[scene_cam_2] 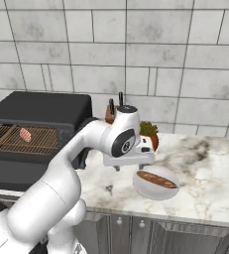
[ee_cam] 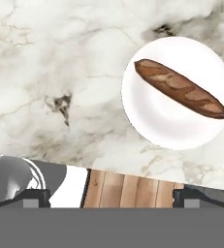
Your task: Open the toaster oven door. Place the baguette on the top rack in the toaster oven and place the steak on the bottom rack.
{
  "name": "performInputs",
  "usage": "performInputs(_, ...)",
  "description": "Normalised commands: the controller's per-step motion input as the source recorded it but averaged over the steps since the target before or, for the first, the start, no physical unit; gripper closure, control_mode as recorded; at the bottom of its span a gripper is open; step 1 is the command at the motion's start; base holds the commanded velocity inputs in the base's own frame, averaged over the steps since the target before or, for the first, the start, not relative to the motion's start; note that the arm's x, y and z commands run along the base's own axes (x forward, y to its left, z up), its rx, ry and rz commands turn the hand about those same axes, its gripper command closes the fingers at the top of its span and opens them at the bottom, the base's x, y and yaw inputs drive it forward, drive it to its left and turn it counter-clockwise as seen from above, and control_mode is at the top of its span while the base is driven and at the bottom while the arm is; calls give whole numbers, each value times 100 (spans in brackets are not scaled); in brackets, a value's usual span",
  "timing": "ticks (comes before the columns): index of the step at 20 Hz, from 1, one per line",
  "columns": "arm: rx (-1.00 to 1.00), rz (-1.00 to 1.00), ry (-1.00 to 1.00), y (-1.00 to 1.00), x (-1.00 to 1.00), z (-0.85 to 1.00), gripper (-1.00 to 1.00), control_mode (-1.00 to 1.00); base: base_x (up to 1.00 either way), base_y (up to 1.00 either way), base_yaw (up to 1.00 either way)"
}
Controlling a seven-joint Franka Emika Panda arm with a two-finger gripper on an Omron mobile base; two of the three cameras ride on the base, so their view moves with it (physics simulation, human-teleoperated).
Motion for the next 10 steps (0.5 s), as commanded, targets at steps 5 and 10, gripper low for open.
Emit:
performInputs(5,-2,0,-4,-15,38,-27,-100,-100,0,0,0)
performInputs(10,-3,0,-10,-13,30,-35,-100,-100,0,0,0)
